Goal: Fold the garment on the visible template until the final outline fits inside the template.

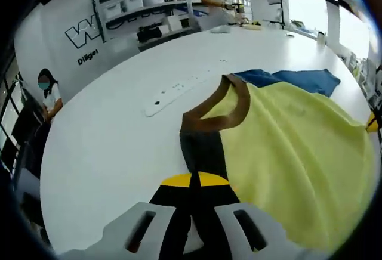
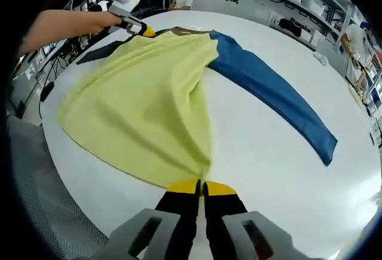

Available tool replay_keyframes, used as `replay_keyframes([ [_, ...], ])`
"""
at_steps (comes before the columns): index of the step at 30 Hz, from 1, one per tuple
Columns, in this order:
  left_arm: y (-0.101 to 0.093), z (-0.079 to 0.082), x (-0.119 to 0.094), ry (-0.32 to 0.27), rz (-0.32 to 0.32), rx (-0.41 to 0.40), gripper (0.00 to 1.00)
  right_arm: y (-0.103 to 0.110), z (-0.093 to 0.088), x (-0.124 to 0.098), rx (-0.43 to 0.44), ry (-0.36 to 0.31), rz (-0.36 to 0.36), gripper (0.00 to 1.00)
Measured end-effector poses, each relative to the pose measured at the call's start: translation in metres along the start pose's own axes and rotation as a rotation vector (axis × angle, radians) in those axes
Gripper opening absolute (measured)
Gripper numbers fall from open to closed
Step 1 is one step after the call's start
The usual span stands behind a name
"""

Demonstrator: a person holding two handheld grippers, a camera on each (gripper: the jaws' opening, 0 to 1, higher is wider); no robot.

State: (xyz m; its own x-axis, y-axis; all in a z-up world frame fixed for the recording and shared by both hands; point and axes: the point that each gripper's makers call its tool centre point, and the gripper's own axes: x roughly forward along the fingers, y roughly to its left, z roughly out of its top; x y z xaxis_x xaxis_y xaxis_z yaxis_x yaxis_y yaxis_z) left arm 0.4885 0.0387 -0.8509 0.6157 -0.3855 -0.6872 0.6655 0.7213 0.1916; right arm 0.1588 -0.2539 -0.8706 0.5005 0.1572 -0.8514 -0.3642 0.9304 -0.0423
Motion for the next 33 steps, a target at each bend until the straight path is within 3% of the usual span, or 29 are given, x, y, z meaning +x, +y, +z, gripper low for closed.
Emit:
replay_keyframes([
  [5, 0.029, 0.0, 0.001, 0.017, 0.069, 0.051, 0.02, 0.0, 0.0, 0.0, 0.007, 0.004, 0.001, 0.0],
  [9, 0.033, 0.003, 0.003, 0.011, 0.084, 0.057, 0.01, 0.0, 0.0, 0.0, 0.01, 0.005, -0.001, 0.0],
  [13, 0.028, 0.0, 0.009, 0.021, 0.059, 0.038, 0.02, 0.0, 0.001, 0.001, 0.006, 0.013, -0.002, 0.0],
  [15, 0.028, -0.001, 0.008, 0.011, 0.052, -0.023, 0.02, -0.001, 0.001, 0.001, 0.003, 0.014, -0.003, 0.0],
  [19, 0.039, -0.004, 0.002, 0.014, 0.066, -0.028, 0.02, -0.001, 0.001, 0.001, 0.004, 0.013, -0.002, 0.0],
  [25, 0.054, -0.011, -0.012, 0.006, 0.06, -0.147, 0.0, 0.0, 0.001, 0.001, -0.003, 0.015, -0.004, 0.0],
  [27, 0.048, -0.018, -0.016, 0.021, 0.043, -0.166, 0.0, 0.0, 0.001, 0.001, -0.002, 0.014, -0.003, 0.0],
  [30, 0.037, -0.034, -0.02, 0.077, 0.035, -0.132, 0.0, 0.0, 0.001, 0.001, -0.004, 0.014, -0.003, 0.0],
  [33, 0.023, -0.032, -0.021, 0.054, 0.007, -0.133, 0.03, 0.0, 0.001, 0.001, -0.005, 0.013, -0.003, 0.0],
])
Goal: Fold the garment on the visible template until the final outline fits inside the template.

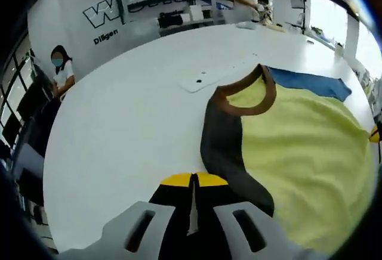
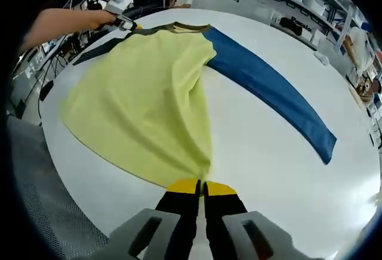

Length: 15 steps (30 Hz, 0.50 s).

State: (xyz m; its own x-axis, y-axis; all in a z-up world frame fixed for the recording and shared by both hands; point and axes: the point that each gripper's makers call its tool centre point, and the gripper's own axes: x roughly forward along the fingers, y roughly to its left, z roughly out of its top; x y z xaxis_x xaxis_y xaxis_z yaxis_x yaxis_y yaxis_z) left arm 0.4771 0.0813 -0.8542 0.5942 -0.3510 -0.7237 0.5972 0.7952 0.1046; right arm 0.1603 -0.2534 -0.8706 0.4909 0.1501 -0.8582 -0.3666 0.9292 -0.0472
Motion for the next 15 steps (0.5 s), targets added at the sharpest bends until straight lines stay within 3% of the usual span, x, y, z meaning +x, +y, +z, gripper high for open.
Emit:
replay_keyframes([
  [3, -0.017, 0.01, 0.0, -0.048, -0.056, -0.006, 0.05, 0.0, 0.001, 0.0, 0.0, -0.001, 0.001, 0.0],
  [9, -0.036, 0.028, -0.002, -0.114, -0.088, 0.067, 0.08, 0.0, 0.001, 0.0, 0.006, -0.002, 0.002, 0.0],
  [13, -0.046, 0.027, 0.001, -0.101, -0.096, 0.162, 0.14, -0.001, 0.001, 0.001, 0.005, -0.001, 0.0, 0.0],
  [15, -0.049, 0.027, 0.002, -0.105, -0.098, 0.167, 0.22, -0.001, 0.001, 0.001, 0.006, -0.001, 0.0, 0.0],
])
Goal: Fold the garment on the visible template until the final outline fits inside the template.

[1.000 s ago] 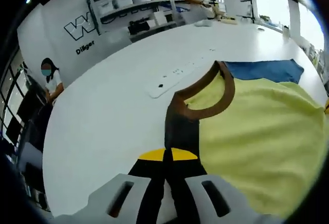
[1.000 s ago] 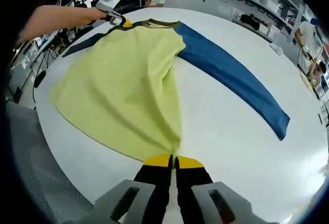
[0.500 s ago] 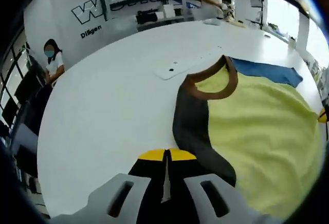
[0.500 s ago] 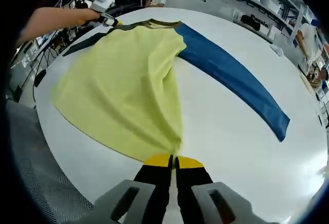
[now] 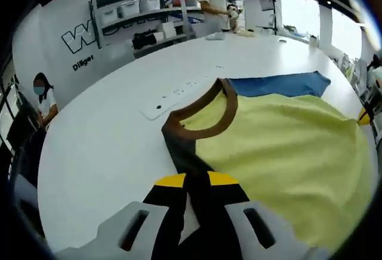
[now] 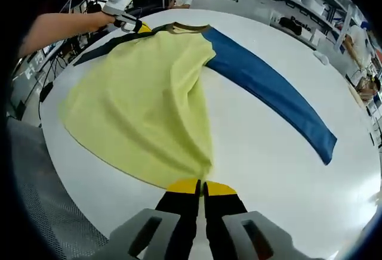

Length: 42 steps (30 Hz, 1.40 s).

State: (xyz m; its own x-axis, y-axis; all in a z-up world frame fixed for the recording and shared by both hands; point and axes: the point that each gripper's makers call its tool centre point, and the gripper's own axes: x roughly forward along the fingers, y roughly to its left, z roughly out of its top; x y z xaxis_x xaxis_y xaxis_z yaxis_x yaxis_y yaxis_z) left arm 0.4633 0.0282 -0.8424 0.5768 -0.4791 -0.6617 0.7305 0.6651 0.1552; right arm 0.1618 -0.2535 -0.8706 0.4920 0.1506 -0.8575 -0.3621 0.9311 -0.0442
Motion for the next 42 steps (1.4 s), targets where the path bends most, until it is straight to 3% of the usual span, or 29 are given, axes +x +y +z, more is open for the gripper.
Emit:
replay_keyframes([
  [3, 0.003, -0.002, 0.001, 0.017, 0.024, 0.015, 0.43, 0.0, 0.0, 0.0, 0.0, -0.001, -0.001, 0.0],
  [5, 0.011, -0.009, 0.007, 0.037, 0.058, 0.0, 0.49, 0.0, 0.0, 0.0, 0.0, -0.001, -0.001, 0.0],
  [8, 0.01, -0.01, 0.009, 0.031, 0.037, -0.071, 0.47, 0.0, 0.0, 0.0, 0.001, -0.002, -0.001, 0.0],
  [9, 0.009, -0.009, 0.01, 0.016, 0.01, -0.176, 0.45, 0.0, 0.0, 0.0, 0.0, -0.003, -0.001, 0.0],
  [12, 0.01, -0.004, 0.008, -0.023, -0.019, -0.309, 0.37, 0.0, 0.0, 0.0, 0.002, -0.004, 0.001, 0.0],
  [13, 0.019, 0.0, 0.004, -0.055, -0.002, -0.333, 0.36, 0.0, 0.0, 0.0, 0.002, -0.005, 0.001, 0.0],
  [19, 0.042, 0.004, -0.007, -0.095, 0.043, -0.365, 0.32, 0.0, 0.0, 0.0, 0.002, -0.004, 0.003, 0.0],
  [23, 0.058, 0.007, -0.012, -0.138, 0.096, -0.452, 0.27, -0.001, 0.001, 0.001, 0.003, -0.004, 0.003, 0.0],
  [25, 0.065, 0.002, -0.012, -0.124, 0.138, -0.434, 0.22, -0.001, 0.001, 0.001, 0.0, -0.003, 0.002, 0.0],
  [27, 0.063, -0.011, -0.006, -0.059, 0.146, -0.424, 0.22, -0.001, 0.001, 0.001, -0.001, -0.002, 0.001, 0.0],
  [35, 0.036, -0.008, 0.007, -0.05, 0.082, -0.349, 0.26, -0.001, 0.001, 0.001, 0.0, -0.002, 0.005, 0.0],
  [42, 0.033, -0.007, 0.01, -0.041, 0.066, -0.318, 0.21, -0.001, 0.001, 0.001, -0.002, -0.002, 0.004, 0.0],
])
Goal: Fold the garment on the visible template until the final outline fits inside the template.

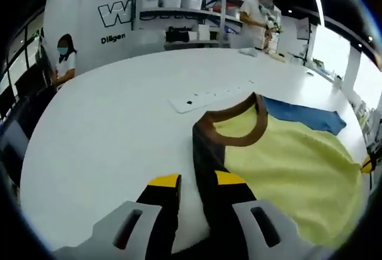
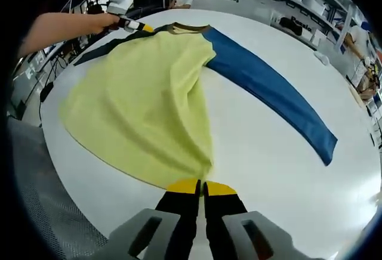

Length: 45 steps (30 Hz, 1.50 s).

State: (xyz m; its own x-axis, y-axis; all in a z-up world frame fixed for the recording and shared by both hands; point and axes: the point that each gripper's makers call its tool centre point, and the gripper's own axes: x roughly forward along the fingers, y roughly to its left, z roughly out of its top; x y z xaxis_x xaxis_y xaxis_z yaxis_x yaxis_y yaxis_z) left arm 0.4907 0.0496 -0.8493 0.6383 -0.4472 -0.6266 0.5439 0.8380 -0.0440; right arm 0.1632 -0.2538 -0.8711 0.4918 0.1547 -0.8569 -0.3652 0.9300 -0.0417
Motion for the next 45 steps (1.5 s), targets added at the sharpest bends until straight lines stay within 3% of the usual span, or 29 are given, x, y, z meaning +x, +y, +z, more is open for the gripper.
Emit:
replay_keyframes([
  [14, -0.006, -0.001, 0.001, 0.003, -0.024, 0.041, 0.04, 0.0, 0.0, 0.0, 0.001, 0.0, 0.0, 0.0],
  [25, 0.026, 0.018, -0.01, -0.017, 0.022, 0.088, 0.03, 0.0, 0.0, 0.0, -0.005, 0.006, -0.003, 0.0],
  [33, 0.035, 0.026, -0.004, 0.014, 0.032, 0.174, 0.03, 0.0, 0.0, 0.0, -0.005, 0.006, -0.008, 0.0],
  [45, 0.041, 0.01, 0.007, 0.076, 0.063, 0.216, 0.03, -0.002, -0.001, -0.001, 0.014, 0.013, -0.012, 0.0],
])
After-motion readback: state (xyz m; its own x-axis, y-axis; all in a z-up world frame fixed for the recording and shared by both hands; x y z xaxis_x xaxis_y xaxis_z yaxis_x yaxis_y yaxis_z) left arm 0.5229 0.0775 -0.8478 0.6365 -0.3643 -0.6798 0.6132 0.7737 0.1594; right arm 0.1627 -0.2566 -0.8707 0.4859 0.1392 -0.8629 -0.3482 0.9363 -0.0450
